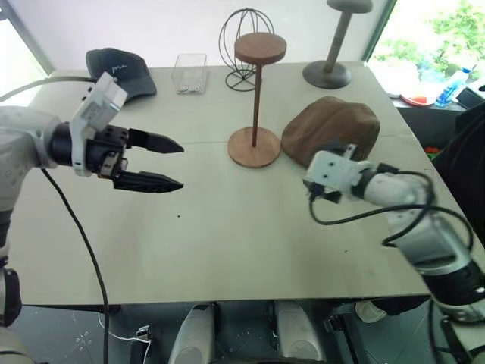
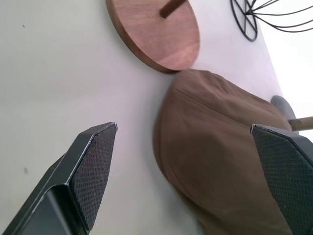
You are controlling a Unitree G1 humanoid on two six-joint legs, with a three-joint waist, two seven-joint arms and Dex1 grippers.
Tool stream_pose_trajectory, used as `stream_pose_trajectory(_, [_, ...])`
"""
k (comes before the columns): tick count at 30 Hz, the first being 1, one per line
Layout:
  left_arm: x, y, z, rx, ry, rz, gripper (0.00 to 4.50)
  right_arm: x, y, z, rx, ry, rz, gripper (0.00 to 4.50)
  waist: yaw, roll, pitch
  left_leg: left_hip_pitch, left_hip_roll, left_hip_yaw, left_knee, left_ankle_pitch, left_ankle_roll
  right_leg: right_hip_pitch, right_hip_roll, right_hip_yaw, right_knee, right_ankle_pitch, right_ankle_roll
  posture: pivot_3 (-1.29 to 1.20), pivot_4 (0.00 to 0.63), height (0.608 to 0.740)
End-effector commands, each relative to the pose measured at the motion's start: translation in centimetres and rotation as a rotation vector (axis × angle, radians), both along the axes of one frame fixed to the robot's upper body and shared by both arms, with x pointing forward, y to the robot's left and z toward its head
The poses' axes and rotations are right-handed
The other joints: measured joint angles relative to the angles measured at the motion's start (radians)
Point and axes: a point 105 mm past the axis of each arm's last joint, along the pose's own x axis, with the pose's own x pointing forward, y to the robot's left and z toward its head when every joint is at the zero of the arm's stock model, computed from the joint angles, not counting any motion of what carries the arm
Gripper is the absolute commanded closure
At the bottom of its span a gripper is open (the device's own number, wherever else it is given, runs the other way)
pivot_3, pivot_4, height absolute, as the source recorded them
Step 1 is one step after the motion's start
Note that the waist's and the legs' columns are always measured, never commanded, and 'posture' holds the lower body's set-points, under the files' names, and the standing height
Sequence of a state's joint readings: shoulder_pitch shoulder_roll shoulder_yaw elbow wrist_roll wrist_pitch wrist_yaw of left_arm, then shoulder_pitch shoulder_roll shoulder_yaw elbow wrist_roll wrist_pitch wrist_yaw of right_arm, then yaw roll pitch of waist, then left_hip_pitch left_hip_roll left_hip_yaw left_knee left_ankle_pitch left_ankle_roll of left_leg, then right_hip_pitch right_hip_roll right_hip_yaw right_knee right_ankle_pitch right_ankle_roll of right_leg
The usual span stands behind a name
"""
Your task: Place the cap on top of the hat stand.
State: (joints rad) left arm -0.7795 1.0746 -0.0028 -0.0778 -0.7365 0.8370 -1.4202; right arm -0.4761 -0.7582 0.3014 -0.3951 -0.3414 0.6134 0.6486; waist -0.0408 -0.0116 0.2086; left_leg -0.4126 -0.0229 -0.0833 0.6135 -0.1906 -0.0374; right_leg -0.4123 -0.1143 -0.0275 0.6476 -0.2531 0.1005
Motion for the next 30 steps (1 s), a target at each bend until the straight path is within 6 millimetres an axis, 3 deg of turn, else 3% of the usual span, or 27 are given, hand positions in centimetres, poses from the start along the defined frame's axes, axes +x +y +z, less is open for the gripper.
stream_pose_trajectory(1, [0.0,-0.1,1.3,-0.006,-0.055,-0.016,0.04,1.1,0.2,0.6,-0.05,-0.089,-0.053,0.0,0.001,0.0,0.0,0.0,0.0,0.0,0.0,0.0,0.0,0.0,0.0,0.0,0.0,0.0,0.0,0.0,0.15,0.74])
stream_pose_trajectory(5, [0.1,-0.4,1.6,-0.012,-0.058,-0.026,0.04,3.2,-0.6,-1.9,-0.16,-0.092,-0.127,0.0,0.004,-0.002,0.0,0.0,0.0,0.0,0.001,0.0,0.0,0.001,0.0,0.0,0.0,-0.002,0.002,0.0,0.15,0.74])
stream_pose_trajectory(15, [0.4,-0.7,2.0,-0.019,-0.081,-0.025,0.04,6.9,-0.5,-6.3,-0.155,-0.054,-0.254,0.0,-0.006,-0.005,-0.002,0.004,0.003,-0.001,0.001,0.0,0.0,0.003,0.003,0.0,0.0,0.0,0.0,0.0,0.15,0.74])
stream_pose_trajectory(21, [0.5,-0.6,2.4,-0.027,-0.093,-0.013,0.04,9.0,-3.1,-6.7,-0.211,-0.079,-0.351,0.0,0.002,-0.01,-0.005,0.005,0.003,-0.001,0.002,0.0,0.0,0.006,0.003,0.0,0.0,0.001,-0.001,0.0,0.15,0.74])
stream_pose_trajectory(29, [0.5,-0.3,2.6,-0.034,-0.108,0.012,0.04,10.4,-6.1,-7.0,-0.234,-0.078,-0.406,0.0,0.009,-0.012,-0.006,0.005,0.002,-0.001,0.002,0.0,0.0,0.007,0.003,0.0,-0.001,0.002,-0.003,0.0,0.15,0.74])
stream_pose_trajectory(30, [0.5,-0.3,2.7,-0.035,-0.11,0.015,0.01,10.5,-6.3,-7.0,-0.234,-0.077,-0.407,0.26,0.009,-0.012,-0.006,0.005,0.002,-0.001,0.002,0.0,0.0,0.007,0.003,0.0,-0.001,0.002,-0.002,0.0,0.15,0.74])
